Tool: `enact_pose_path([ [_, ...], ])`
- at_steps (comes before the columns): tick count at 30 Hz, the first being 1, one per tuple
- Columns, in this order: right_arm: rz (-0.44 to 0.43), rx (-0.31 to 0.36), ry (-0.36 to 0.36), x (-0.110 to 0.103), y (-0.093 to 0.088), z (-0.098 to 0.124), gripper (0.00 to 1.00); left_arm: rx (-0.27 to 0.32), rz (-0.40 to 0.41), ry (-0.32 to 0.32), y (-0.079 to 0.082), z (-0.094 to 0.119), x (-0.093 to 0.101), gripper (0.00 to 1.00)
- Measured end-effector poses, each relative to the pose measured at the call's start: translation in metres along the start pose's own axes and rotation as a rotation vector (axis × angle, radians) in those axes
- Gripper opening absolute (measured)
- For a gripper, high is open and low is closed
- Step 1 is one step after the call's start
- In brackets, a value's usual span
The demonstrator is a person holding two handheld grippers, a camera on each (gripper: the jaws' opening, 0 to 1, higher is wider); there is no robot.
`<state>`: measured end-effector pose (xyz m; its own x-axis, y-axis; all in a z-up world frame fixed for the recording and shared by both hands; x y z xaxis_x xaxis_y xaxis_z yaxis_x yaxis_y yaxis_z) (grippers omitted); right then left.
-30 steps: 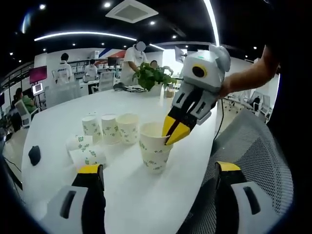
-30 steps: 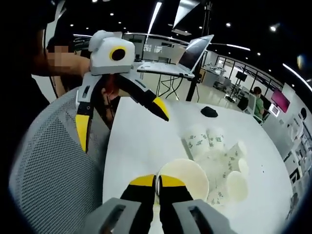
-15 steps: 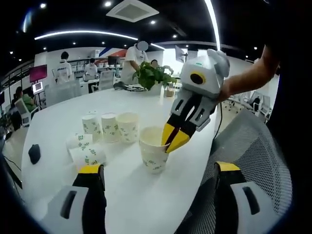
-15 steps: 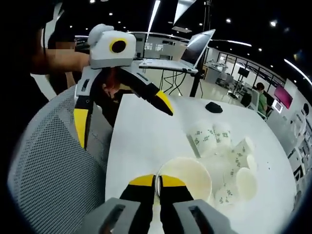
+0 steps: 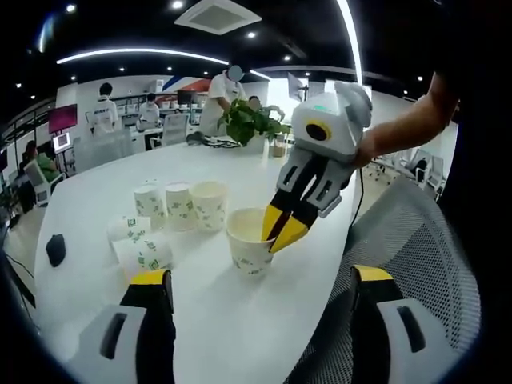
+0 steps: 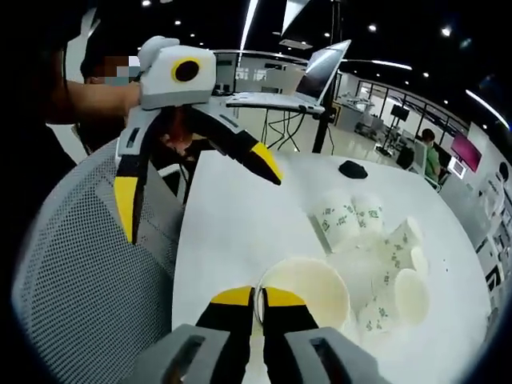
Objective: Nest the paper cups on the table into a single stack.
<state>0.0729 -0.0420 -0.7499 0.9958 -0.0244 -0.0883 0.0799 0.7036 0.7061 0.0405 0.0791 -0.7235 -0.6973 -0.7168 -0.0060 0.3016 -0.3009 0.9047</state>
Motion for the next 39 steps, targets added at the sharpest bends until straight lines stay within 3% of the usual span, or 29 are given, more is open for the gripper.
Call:
enact_pose_path([
  [25,-0.029,0.002,0.001,0.002,-0.001,-0.002,0.05,0.002,-0.003,0.001,-0.001,-0.001,0.001,0.9],
  [39,-0.02,0.057,-0.04,0.003,0.015,0.022,0.06,0.015,-0.003,0.01,0.002,-0.001,-0.001,0.9],
])
Point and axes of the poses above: the point that each gripper's makers call its tool centre point, and the gripper's own axes: z roughly backward along the fingers, x roughly to its right, y roughly out of its top, the point moved 5 cm from there along z, roughly backward along the fingers, and after that the axes turned 14 degrees about y, right-handed, at the moved point
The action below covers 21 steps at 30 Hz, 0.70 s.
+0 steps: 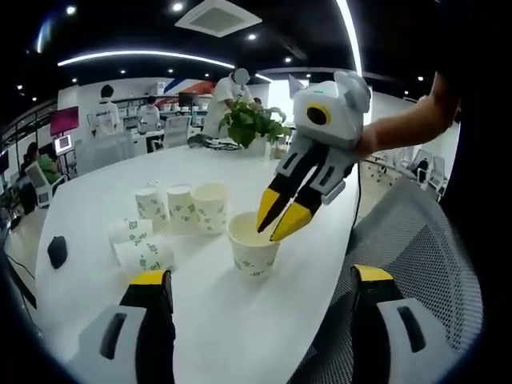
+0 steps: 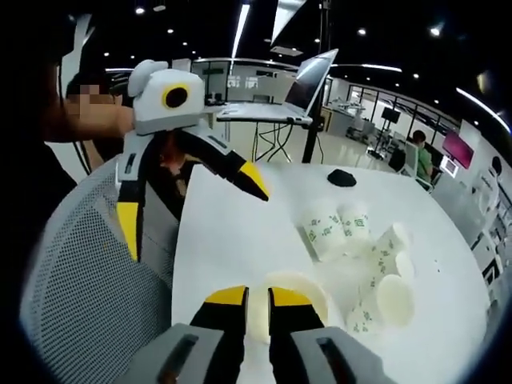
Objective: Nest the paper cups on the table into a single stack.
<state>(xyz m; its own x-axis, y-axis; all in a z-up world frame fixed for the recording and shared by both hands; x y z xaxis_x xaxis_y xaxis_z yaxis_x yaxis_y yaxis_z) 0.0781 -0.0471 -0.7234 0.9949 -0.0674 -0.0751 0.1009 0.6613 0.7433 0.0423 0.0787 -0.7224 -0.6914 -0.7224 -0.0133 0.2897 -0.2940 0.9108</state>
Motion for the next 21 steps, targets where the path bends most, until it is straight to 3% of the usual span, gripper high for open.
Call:
enact_pose_path([
  [11,0.004,0.027,-0.068,0.02,0.006,0.024,0.08,0.014,0.003,0.007,0.004,0.003,-0.002,0.92],
  [21,0.026,-0.003,-0.127,0.052,0.002,0.039,0.1,0.023,0.013,0.02,0.008,0.009,-0.004,0.93],
])
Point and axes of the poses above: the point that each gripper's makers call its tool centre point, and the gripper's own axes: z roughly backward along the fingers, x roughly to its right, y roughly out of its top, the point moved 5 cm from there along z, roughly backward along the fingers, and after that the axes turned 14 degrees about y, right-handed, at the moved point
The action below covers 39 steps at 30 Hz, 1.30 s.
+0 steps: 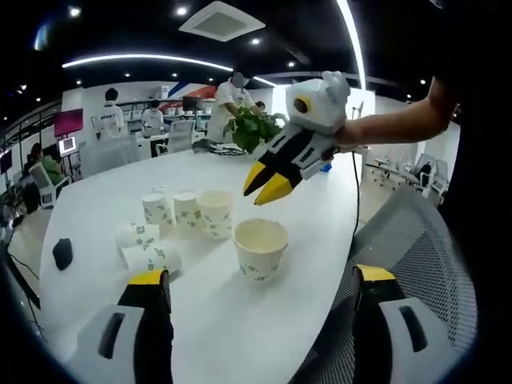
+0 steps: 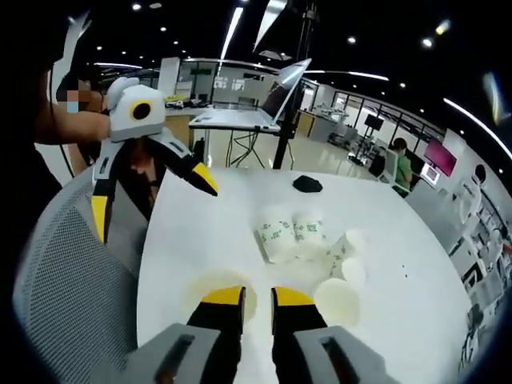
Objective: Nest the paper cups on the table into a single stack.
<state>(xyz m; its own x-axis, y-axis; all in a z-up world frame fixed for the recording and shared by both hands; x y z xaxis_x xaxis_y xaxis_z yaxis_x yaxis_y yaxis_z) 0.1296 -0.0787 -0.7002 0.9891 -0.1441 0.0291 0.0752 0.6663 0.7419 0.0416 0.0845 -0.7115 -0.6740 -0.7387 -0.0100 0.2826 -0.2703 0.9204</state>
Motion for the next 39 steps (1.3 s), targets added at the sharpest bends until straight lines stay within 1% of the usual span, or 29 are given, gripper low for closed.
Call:
enact_pose_path([
  [8,0.007,-0.031,-0.022,0.018,-0.009,-0.001,0.1,-0.002,0.007,0.004,0.0,0.002,0.003,0.93],
  [12,0.01,-0.035,-0.033,0.026,-0.011,-0.002,0.1,-0.001,0.01,0.007,0.0,0.002,0.004,0.93],
  [24,0.016,-0.051,-0.047,0.047,-0.018,-0.011,0.11,0.002,0.025,0.015,-0.001,0.0,0.005,0.93],
  [28,0.008,-0.069,-0.045,0.054,-0.024,-0.016,0.1,0.004,0.026,0.016,-0.001,-0.001,0.004,0.93],
  [31,0.01,-0.084,-0.04,0.058,-0.029,-0.02,0.1,0.001,0.025,0.016,-0.001,0.0,0.004,0.93],
  [33,0.044,-0.103,-0.039,0.06,-0.031,-0.023,0.09,0.001,0.027,0.016,-0.001,0.0,0.004,0.92],
  [34,0.047,-0.107,-0.038,0.059,-0.032,-0.024,0.09,0.0,0.027,0.016,-0.001,0.0,0.004,0.92],
  [39,0.038,-0.118,-0.023,0.062,-0.034,-0.031,0.09,-0.008,0.031,0.025,-0.004,0.002,0.003,0.92],
])
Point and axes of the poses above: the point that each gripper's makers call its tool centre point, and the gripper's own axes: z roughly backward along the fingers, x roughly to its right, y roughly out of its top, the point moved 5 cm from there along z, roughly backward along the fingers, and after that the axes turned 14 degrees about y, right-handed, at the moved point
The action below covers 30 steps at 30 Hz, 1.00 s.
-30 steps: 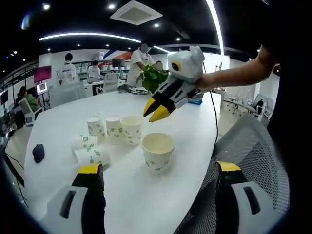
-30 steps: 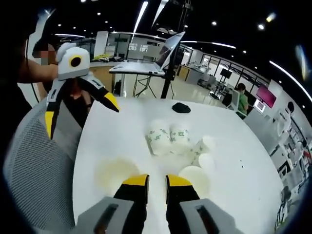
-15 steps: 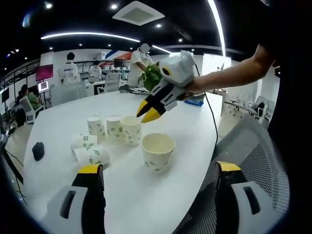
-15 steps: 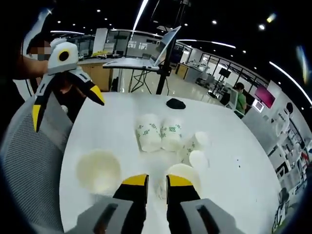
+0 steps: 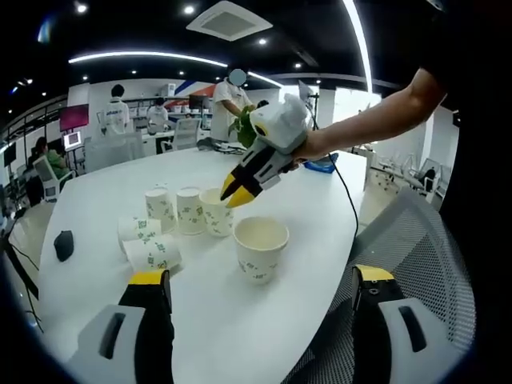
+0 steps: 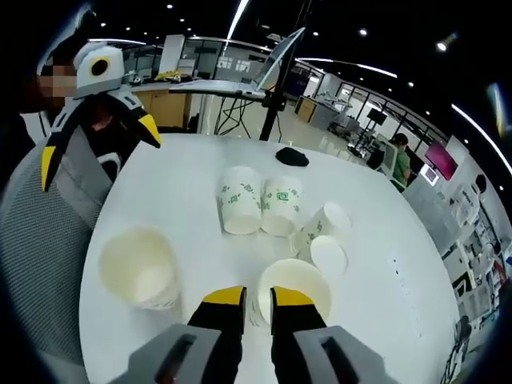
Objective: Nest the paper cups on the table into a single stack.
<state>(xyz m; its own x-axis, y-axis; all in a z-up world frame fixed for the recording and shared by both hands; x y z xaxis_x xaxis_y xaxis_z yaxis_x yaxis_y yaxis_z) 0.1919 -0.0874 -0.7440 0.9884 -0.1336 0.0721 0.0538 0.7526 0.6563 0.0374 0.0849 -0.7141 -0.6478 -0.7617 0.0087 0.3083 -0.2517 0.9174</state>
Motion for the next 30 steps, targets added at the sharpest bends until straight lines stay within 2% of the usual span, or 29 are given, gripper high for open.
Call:
enact_pose_path([
  [11,-0.013,-0.023,0.035,-0.001,-0.004,-0.01,0.06,-0.009,0.012,0.018,-0.005,0.004,-0.003,0.9],
  [18,-0.021,-0.018,0.064,-0.005,-0.005,-0.011,0.0,-0.013,0.012,0.023,-0.007,0.005,-0.003,0.89],
  [30,-0.015,-0.02,0.073,-0.006,-0.011,-0.008,0.0,-0.009,0.007,0.018,-0.005,0.004,-0.002,0.9],
])
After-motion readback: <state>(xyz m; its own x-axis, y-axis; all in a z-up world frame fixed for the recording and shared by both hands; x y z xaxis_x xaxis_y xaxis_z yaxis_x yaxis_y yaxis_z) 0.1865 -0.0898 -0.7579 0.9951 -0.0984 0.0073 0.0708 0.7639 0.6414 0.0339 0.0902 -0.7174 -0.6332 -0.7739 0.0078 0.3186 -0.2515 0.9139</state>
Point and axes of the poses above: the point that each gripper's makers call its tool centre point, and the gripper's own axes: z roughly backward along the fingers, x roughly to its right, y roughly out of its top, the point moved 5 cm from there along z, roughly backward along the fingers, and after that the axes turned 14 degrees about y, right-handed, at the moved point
